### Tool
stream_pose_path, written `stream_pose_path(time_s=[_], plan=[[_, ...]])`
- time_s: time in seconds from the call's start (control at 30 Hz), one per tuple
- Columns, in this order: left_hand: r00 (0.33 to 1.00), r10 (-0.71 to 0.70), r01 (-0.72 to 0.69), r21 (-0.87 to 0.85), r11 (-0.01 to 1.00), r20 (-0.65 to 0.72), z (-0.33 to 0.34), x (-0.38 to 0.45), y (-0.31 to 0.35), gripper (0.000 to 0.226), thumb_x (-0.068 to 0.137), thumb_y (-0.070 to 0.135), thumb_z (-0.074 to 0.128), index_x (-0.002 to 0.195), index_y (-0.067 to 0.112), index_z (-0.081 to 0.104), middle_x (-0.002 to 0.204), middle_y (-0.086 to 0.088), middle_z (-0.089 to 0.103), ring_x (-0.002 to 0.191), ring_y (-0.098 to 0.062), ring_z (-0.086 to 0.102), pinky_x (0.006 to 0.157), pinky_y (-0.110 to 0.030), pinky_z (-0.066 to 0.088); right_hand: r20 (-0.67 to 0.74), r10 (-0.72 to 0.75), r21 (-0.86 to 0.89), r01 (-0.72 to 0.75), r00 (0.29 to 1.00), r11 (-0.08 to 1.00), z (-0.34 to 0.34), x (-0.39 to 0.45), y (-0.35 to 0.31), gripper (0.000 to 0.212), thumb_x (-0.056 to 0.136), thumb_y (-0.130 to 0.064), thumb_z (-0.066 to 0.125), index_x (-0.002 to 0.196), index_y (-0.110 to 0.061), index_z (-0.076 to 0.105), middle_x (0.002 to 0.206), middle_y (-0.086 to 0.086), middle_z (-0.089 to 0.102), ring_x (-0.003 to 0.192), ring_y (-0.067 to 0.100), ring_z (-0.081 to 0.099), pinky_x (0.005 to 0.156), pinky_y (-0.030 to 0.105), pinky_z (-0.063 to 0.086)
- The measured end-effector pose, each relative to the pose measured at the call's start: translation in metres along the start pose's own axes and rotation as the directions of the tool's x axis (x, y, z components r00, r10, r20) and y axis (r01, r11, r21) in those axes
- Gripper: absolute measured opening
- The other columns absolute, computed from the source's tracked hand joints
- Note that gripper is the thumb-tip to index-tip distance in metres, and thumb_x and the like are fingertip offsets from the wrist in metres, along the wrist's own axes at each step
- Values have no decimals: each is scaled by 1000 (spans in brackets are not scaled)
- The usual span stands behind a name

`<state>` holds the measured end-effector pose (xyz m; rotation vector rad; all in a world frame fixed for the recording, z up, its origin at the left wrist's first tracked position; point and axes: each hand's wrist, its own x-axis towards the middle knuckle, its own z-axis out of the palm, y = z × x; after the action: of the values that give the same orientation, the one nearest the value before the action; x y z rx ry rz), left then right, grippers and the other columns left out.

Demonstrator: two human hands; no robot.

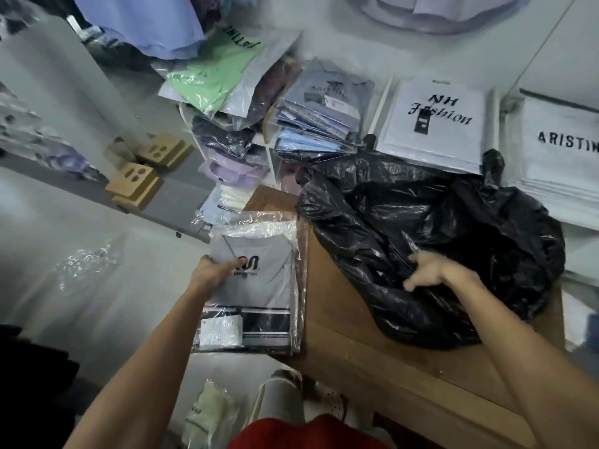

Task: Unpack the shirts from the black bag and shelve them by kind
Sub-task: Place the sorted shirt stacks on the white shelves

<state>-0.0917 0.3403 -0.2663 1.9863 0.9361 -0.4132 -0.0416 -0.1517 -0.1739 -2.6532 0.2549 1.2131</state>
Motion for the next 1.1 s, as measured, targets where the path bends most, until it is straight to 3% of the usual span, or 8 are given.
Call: stream_pose_path(time_s=[0.3,0.47,0.6,0.73,0.83,0.97,1.03,1.1], plan=[[999,32,-31,101,994,-12,4,-30,18,136,39,97,67,150,24,39,144,-15,52,127,-39,54,109,-54,46,-478,-367,116,471,798,874,9,-21,-142,40,90,-32,69,128,-20,66,123,7,61,117,27,59,99,35,48],[998,-26,30,80,996,-52,4,-37,17,131,51,104,47,153,22,34,150,-21,44,134,-44,47,115,-56,37,-253,-379,227,435,890,871,71,-4,-175,42,95,-45,64,114,-8,70,106,10,73,101,26,69,88,38,56],[999,-32,32,-15,999,-32,4,-41,13,113,61,90,67,133,3,57,130,-18,64,117,-38,63,102,-46,51,75,-237,592,148,969,792,107,13,-184,79,85,-70,65,128,-5,59,123,11,67,103,23,69,85,37,61],[946,55,28,-250,968,321,-6,-44,2,76,62,66,90,114,12,77,112,-12,77,105,-32,73,95,-47,59,142,-336,769,110,931,630,115,10,-201,81,80,-54,82,144,-12,55,136,-8,53,130,17,51,104,32,47],[903,123,49,-383,923,411,-9,-63,8,68,70,45,91,124,9,71,115,-12,76,107,-30,74,88,-38,59,34,-407,838,196,913,509,118,15,-206,89,60,-44,98,138,-24,57,134,-5,66,123,13,62,94,25,51],[931,342,-203,-598,775,127,-15,-95,25,59,59,31,96,108,7,76,104,-14,78,95,-28,76,74,-32,60,-242,-482,842,429,842,326,91,-9,-202,76,71,-14,94,134,-24,54,122,-6,71,111,10,68,91,23,54],[891,453,-345,-610,713,25,-19,-110,38,35,72,4,85,105,10,75,100,-7,80,91,-19,76,75,-28,59,-393,-465,805,542,793,243,75,-21,-193,75,66,-7,95,131,-17,60,117,-2,74,108,9,71,92,24,56],[830,558,-470,-549,692,-7,-20,-115,48,41,74,-10,80,107,13,73,101,0,80,95,-14,75,79,-24,58,-482,-474,752,626,737,208,65,-29,-182,75,63,-9,98,130,-12,64,117,0,76,110,13,71,95,28,57]])
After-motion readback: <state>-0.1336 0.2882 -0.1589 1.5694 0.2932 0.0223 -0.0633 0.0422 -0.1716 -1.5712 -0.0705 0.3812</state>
